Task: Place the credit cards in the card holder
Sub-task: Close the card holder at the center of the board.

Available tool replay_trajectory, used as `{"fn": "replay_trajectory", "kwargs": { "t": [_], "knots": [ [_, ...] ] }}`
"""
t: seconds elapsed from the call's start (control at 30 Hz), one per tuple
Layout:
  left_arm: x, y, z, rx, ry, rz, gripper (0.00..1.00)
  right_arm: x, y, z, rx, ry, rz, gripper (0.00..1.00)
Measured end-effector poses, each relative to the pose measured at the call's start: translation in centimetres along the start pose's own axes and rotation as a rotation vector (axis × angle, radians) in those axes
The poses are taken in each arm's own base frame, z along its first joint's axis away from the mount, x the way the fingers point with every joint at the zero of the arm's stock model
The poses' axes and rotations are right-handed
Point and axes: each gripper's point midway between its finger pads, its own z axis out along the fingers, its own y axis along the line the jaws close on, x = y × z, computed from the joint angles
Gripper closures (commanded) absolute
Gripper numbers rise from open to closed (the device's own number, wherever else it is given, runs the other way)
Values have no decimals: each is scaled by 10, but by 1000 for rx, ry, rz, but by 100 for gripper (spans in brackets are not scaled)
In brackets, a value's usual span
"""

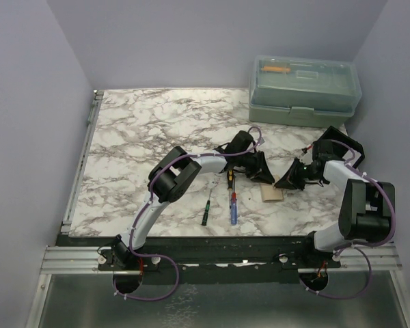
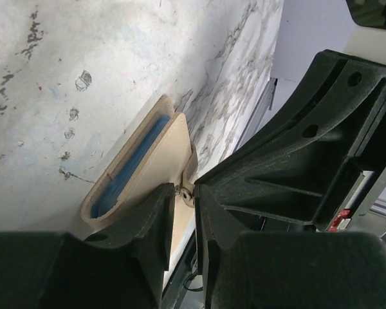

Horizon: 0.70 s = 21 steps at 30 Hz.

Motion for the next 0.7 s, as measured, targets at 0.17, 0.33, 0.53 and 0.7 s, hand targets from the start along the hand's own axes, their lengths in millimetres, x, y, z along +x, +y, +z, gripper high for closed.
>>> {"fn": "replay_trajectory", "kwargs": {
  "t": [0.17, 0.33, 0.53, 0.7],
  "knots": [
    [1, -1, -1, -1, -1, 2, 74, -2, -1, 2, 1, 0, 3, 100],
    [2, -1, -6, -9, -6, 0, 75, -3, -2, 4, 2, 6, 7, 100],
    [2, 0, -19, -27, -31, -11, 92, -3, -2, 6, 3, 11, 6, 100],
    [-2, 6, -29, -56, -66, -28, 99, -4, 0, 8, 0, 19, 3, 100]
  ]
}}
